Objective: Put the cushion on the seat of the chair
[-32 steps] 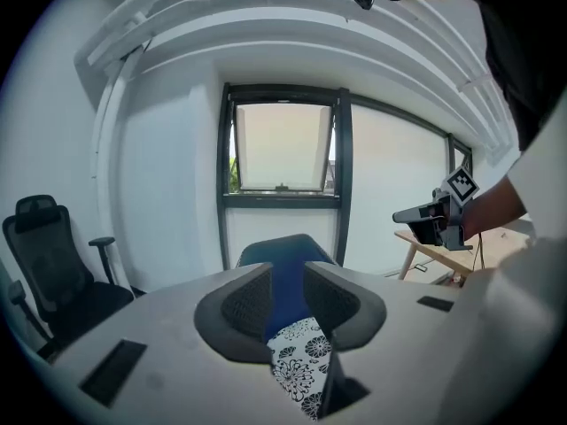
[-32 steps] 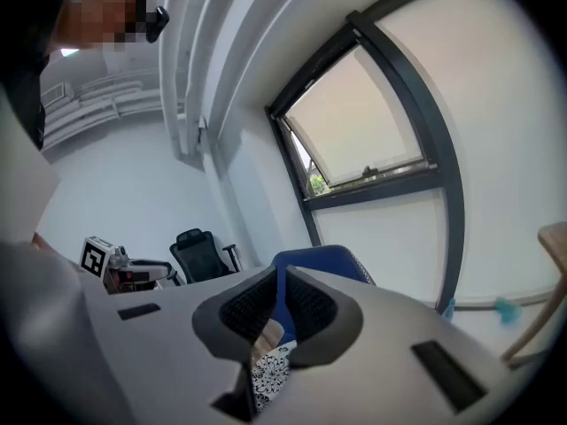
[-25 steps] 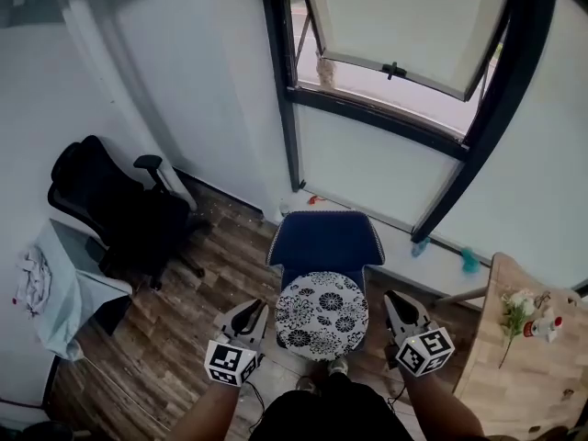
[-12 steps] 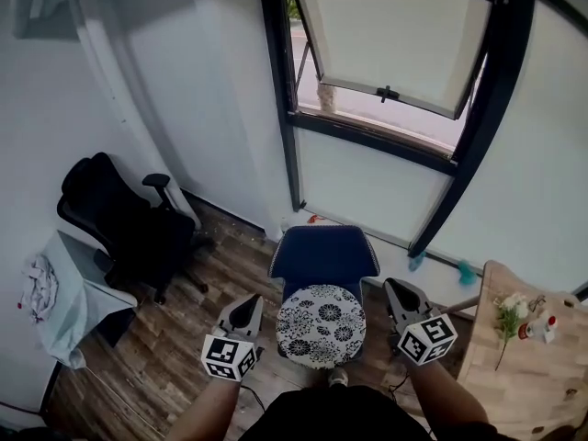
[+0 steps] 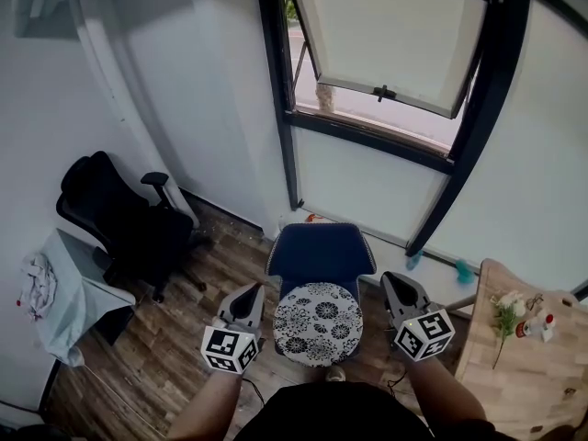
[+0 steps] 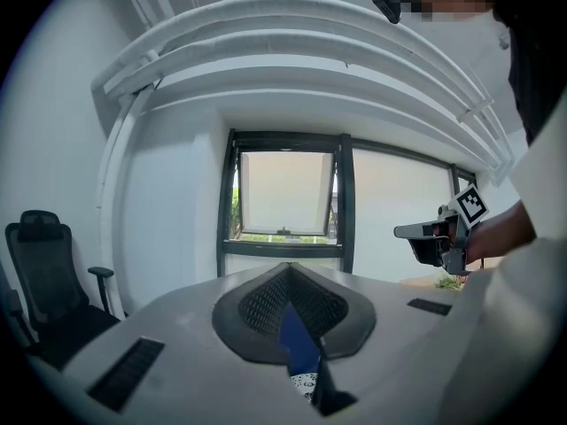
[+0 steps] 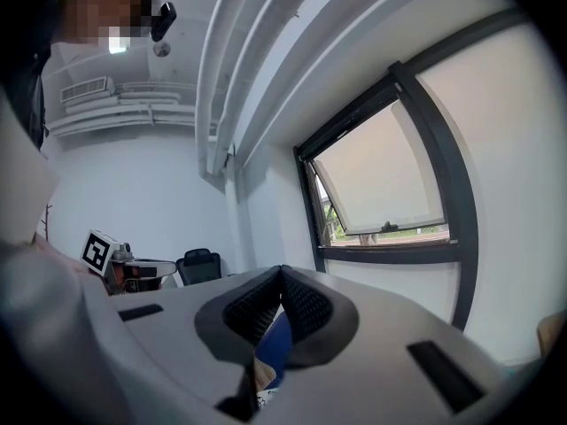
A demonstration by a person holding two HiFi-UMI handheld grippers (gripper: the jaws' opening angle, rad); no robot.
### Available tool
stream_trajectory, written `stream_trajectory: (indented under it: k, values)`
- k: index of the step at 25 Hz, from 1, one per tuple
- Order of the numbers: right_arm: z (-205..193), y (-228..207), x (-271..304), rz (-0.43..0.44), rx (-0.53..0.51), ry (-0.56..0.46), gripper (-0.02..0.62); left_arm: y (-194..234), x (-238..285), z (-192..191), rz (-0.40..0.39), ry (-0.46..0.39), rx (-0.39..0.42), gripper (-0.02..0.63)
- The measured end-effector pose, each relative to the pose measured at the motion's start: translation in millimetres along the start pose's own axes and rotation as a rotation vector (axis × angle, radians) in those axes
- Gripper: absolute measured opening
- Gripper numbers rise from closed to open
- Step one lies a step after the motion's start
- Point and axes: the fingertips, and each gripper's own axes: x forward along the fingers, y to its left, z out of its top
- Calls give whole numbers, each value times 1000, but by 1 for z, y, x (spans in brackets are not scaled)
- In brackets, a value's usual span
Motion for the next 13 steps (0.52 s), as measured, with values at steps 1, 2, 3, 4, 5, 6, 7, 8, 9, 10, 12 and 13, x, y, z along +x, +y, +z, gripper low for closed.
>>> stream_trajectory:
  k: [1, 2, 3, 4, 5, 6, 7, 8, 9, 10, 12, 13]
  values:
    - [1, -1, -1, -1, -1, -2, 25, -1, 0, -1, 1, 0, -1, 5]
    - [1, -2, -1, -2, -2, -3, 25, -1, 1, -1, 2, 0, -2, 5]
    - [2, -2, -2, -3, -3, -5, 25, -1, 1, 0, 5, -1, -2, 5]
    - [3, -3, -3, -4, -4, -6, 25, 0, 2, 0, 9, 0, 0, 5]
    - [3, -3, -4, -5, -7, -7, 25, 0, 2, -1, 14, 2, 3, 5]
    - [4, -3, -5, -6, -10, -7, 25, 1, 3, -1, 19, 4, 5, 5]
    - [5, -3, -6, -7, -12, -8, 25, 1, 3, 0, 24, 3, 5, 5]
    - [6, -4, -7, -7, -13, -9, 25, 1, 3, 1, 26, -1, 2, 5]
    - [7, -4, -8, -6, -14, -9, 25, 0, 4, 3, 28, -4, 0, 5]
    - [7, -5, -9, -5, -13, -10, 25, -1, 4, 3, 27, -6, -1, 5]
    - [7, -7, -11, -5, -12, -12, 25, -4, 5, 4, 23, -8, 1, 5]
    - [7, -8, -12, -6, -11, -13, 25, -5, 6, 4, 21, -7, 3, 5]
